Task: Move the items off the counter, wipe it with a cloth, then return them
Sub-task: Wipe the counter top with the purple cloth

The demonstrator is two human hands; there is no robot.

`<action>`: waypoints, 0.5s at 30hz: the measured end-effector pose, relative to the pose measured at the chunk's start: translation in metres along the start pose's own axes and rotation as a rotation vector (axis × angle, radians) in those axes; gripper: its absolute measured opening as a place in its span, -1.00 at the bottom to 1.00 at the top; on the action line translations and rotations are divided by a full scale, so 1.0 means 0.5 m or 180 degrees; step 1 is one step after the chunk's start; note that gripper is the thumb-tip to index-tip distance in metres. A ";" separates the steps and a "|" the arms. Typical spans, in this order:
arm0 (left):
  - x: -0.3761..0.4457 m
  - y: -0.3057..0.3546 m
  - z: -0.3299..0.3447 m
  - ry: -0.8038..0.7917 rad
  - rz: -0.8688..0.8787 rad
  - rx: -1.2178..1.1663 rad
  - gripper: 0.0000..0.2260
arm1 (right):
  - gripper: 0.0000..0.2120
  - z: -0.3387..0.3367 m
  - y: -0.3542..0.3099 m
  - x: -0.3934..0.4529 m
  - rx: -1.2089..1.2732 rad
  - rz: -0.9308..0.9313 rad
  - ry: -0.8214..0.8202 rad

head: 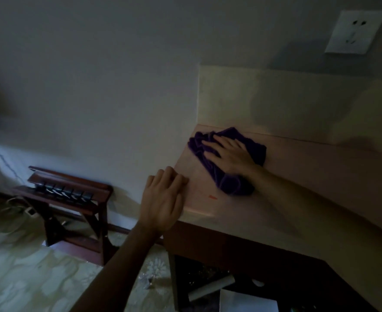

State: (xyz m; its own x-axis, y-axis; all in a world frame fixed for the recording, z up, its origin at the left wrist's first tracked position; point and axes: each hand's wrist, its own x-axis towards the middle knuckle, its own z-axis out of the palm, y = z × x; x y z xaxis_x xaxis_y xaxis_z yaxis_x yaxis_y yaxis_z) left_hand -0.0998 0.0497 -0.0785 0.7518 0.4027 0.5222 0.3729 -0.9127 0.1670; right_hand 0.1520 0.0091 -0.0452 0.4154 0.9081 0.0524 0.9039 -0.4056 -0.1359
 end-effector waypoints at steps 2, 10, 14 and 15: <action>0.003 -0.003 0.005 0.0050 0.0034 -0.0035 -0.60 | -0.48 0.008 -0.002 0.094 -0.0012 0.0125 -0.0007; 0.000 -0.006 0.009 0.0204 -0.0002 -0.0156 -0.57 | -0.49 0.023 -0.049 0.120 -0.0051 0.0173 -0.0083; -0.015 0.012 -0.002 0.0534 -0.0404 -0.0752 -0.63 | -0.53 0.024 -0.142 -0.052 0.0070 -0.0286 -0.0043; -0.020 0.016 -0.007 0.0676 -0.0597 -0.1005 -0.63 | -0.53 0.024 -0.161 -0.102 0.0063 -0.0440 -0.0021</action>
State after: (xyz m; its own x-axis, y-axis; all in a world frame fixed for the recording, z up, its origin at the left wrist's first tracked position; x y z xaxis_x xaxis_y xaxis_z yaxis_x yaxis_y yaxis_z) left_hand -0.1062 0.0380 -0.0793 0.5457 0.5707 0.6137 0.2827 -0.8147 0.5063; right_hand 0.0567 -0.0032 -0.0488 0.2864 0.9559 0.0654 0.9502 -0.2746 -0.1474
